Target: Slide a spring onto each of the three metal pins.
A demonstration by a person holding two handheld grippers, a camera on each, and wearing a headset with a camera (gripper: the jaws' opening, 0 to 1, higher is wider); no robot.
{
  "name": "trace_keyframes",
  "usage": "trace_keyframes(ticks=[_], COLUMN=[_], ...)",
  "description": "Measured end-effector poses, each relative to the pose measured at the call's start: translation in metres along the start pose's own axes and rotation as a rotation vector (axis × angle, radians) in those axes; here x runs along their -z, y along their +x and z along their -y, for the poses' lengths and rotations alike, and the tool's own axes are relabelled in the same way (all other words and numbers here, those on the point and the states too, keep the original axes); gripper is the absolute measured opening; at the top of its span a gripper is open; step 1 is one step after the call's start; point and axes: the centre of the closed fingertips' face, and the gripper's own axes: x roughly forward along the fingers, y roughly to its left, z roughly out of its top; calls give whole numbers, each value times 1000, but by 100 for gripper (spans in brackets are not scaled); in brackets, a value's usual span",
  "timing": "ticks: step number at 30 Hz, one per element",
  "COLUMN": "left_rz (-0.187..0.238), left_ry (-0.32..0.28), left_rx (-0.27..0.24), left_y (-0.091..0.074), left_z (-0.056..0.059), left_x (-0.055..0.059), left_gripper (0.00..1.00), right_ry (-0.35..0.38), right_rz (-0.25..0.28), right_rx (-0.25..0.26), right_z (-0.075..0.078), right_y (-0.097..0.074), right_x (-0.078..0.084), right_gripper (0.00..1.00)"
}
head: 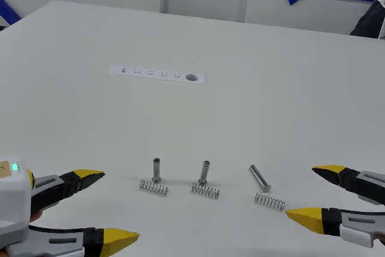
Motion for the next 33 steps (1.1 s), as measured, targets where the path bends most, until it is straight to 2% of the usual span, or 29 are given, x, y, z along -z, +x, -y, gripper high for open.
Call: trace_keyframes(ticks=[8,16,19,25,27,33], left_rz=[3,5,5,-3,-4,-8], left_ry=[3,2,0,-4,-4,-6], left_rx=[-1,4,5,10,10,14], left_y=[0,2,2,3,4,5], left_z=[0,-1,-2,-2,-3,-3], left_x=[-1,-2,-1,1,2,3], left_gripper=[80,79,79,78,78,78], right_ry=[-4,16,33,37,36,57], right_rz=[-12,-62,-123,-187,-228,-278], right_rx=[18,41,69,89,111,127], right_z=[11,23,30,32,35,40], right_y=[10,29,37,56,61,81], right_x=[-12,-25,-22,-22,-17,-9], right_gripper=[63,53,48,35,32,27])
